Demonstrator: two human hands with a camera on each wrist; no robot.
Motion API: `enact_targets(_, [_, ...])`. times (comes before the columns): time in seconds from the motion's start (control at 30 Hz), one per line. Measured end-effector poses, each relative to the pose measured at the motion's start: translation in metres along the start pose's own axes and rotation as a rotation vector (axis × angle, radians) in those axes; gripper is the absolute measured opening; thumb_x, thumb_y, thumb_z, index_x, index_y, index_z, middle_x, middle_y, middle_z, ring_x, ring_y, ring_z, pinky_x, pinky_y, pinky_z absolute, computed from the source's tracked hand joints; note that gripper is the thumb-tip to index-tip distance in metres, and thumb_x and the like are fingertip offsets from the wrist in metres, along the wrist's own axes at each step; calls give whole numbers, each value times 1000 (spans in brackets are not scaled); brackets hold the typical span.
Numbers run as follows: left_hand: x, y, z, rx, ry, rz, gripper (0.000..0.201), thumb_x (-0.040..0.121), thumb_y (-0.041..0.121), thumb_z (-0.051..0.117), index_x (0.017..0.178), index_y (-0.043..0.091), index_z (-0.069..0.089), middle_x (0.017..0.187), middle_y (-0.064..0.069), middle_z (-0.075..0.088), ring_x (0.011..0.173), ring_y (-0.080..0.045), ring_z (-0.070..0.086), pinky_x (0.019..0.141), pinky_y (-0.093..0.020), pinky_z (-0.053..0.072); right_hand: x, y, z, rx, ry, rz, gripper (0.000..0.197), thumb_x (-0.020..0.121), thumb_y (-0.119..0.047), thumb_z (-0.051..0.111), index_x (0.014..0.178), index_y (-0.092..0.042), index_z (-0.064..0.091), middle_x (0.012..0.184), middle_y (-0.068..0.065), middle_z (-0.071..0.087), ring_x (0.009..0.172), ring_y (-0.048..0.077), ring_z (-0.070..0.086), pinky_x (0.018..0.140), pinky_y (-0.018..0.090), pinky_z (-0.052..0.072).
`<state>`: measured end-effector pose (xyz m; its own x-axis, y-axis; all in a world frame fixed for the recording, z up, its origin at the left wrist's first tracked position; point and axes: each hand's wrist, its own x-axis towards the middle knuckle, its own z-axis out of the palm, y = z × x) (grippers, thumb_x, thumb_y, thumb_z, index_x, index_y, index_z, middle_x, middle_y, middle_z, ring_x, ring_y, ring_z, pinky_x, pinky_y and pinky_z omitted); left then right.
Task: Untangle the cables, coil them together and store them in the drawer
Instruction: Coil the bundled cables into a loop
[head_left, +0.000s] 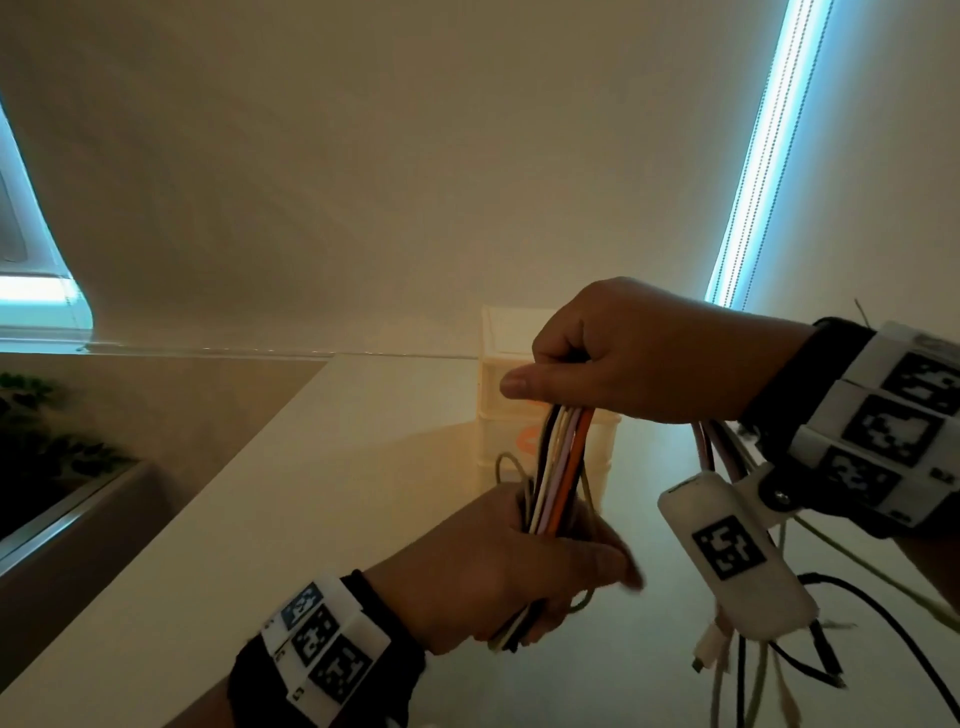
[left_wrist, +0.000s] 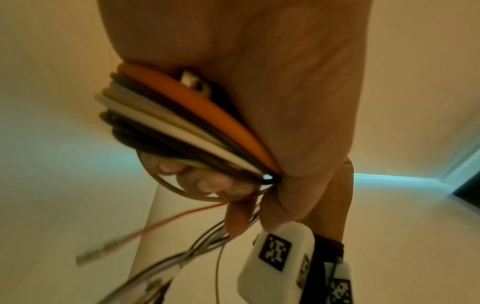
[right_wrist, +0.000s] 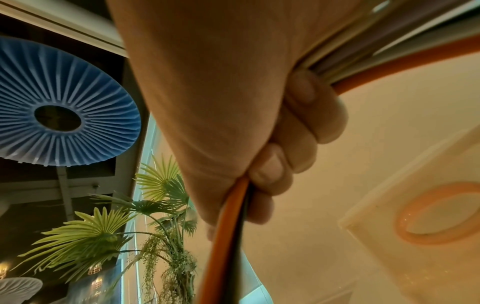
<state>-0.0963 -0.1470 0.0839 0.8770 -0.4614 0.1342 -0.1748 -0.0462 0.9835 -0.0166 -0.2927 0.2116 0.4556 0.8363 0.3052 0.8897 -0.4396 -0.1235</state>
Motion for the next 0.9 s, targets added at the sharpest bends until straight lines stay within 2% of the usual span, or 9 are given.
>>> enact_targets(0.07, [-1, 2, 3, -56, -64, 18, 13, 79, 29, 73, 72, 18, 73, 56, -10, 54, 45, -25, 45, 49, -34, 36, -1, -2, 3, 40, 23, -25, 55, 89, -53, 59, 51, -16, 47, 46, -6, 40, 43, 11, 39, 49, 19, 37])
enact_targets(0.13, [-2, -1, 4, -130, -145, 54, 18, 80, 23, 71, 62, 22, 70, 56, -8, 54, 47, -26, 44, 49, -37, 33, -3, -4, 6, 62, 56, -60, 55, 88, -56, 58, 52, -16, 47, 47, -4, 40, 43, 12, 40, 48, 20, 38])
enact_targets(0.27, [-4, -6, 7, -459, -349, 110, 28, 81, 19, 76, 61, 6, 63, 52, -4, 53, 41, -19, 42, 46, -25, 38, -6, -3, 9, 106, 130, -92, 63, 86, -64, 53, 58, -7, 53, 52, 6, 47, 47, 19, 45, 47, 19, 39])
enact_targets(0.33, [-4, -5, 9, -571, -396, 160, 29, 82, 19, 72, 59, 5, 61, 50, -5, 49, 41, -21, 38, 45, -28, 33, -7, 1, 14, 134, 170, -88, 65, 88, -65, 52, 60, -6, 53, 54, 8, 49, 49, 21, 47, 48, 24, 40])
enact_targets(0.47, [-4, -1, 5, -645, -318, 282, 34, 87, 22, 65, 57, 9, 53, 59, -4, 50, 58, -20, 48, 57, -33, 37, -6, 10, 34, 164, 227, -26, 63, 84, -71, 46, 67, -10, 56, 58, 5, 49, 54, 20, 46, 52, 30, 39])
enact_targets(0.63, [-1, -6, 0, -631, -175, 318, 30, 91, 21, 63, 65, 5, 63, 65, -11, 32, 74, -27, 40, 76, -38, 43, -16, 24, 59, 244, 165, 12, 51, 84, -69, 51, 83, -20, 64, 68, 1, 61, 59, 11, 54, 57, 31, 46])
enact_targets(0.73, [1, -11, 1, -664, -140, 332, 34, 91, 22, 62, 62, 6, 62, 71, -11, 41, 85, -31, 47, 86, -42, 43, -23, 25, 72, 371, 169, 12, 40, 87, -60, 55, 90, -22, 67, 77, -3, 65, 68, 11, 61, 62, 27, 50])
enact_targets(0.83, [1, -14, 1, -647, -125, 320, 39, 92, 26, 62, 56, 11, 60, 80, -12, 53, 90, -33, 51, 83, -42, 39, -25, 24, 76, 457, 148, 27, 39, 91, -57, 55, 94, -21, 70, 83, -5, 68, 78, 10, 65, 70, 29, 53])
enact_targets(0.9, [0, -10, 2, -706, -172, 337, 45, 94, 27, 58, 52, 13, 49, 70, -9, 51, 83, -30, 52, 88, -44, 41, -26, 22, 76, 493, 121, 20, 38, 98, -50, 55, 88, -17, 69, 75, -9, 63, 71, 5, 60, 65, 25, 49])
